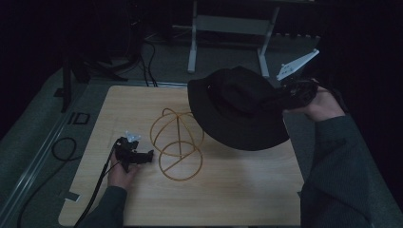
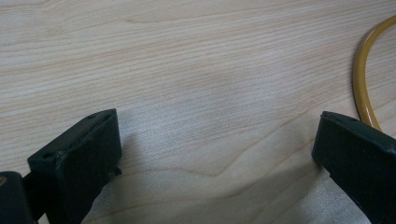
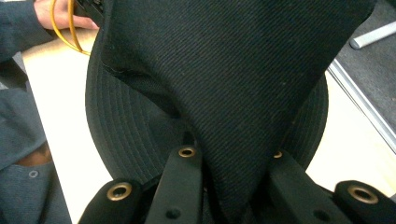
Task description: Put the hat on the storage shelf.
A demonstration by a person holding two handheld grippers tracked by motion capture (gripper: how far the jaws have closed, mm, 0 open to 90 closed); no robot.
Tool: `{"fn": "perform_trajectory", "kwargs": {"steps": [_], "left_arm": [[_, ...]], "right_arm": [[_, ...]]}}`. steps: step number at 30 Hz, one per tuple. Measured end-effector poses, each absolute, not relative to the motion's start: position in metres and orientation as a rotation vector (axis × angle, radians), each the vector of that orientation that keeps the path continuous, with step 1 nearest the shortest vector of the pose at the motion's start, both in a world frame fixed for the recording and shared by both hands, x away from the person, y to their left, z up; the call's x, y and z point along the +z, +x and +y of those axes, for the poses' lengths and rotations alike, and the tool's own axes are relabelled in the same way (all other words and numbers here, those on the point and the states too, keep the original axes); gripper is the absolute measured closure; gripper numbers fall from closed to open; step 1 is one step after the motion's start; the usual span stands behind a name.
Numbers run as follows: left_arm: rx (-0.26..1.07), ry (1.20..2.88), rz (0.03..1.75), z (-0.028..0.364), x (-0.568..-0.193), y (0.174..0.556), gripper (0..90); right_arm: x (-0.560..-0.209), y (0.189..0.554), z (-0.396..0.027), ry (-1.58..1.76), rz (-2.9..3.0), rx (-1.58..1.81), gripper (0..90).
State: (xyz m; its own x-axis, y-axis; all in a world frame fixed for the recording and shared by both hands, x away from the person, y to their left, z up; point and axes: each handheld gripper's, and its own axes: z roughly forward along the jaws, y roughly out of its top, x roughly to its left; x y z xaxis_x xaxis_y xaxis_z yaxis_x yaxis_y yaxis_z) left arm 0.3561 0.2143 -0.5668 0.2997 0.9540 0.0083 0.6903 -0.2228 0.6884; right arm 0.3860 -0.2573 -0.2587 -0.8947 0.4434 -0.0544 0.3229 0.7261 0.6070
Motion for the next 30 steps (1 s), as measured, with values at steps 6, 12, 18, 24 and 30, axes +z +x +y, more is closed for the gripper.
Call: {"fn": "perform_trajectory", "kwargs": {"steps": [6,12,18,24,30], "left_arm": [[0.591,1.993,1.458,0.214,-0.567,0.356,1.5],[0.591,1.993,1.458,0.214,-0.567,0.356,1.6],[0.591,1.993,1.458,0.214,-0.567,0.356,1.5],[0.592,1.991,1.459,0.214,-0.567,0.356,1.5],[0.591,1.994,1.458,0.214,-0.567,0.356,1.5]], "right_arm": [[-0.254,0.386,-0.254,0.596,2.737,0.926,85.5],[-0.249,0.383,-0.251,0.572,2.737,0.954,85.5],[-0.247,0.382,-0.245,0.546,2.744,0.963,85.5],[-0.247,0.382,-0.241,0.526,2.752,0.983,85.5],[-0.246,0.38,-0.236,0.494,2.758,1.007,85.4]]}}
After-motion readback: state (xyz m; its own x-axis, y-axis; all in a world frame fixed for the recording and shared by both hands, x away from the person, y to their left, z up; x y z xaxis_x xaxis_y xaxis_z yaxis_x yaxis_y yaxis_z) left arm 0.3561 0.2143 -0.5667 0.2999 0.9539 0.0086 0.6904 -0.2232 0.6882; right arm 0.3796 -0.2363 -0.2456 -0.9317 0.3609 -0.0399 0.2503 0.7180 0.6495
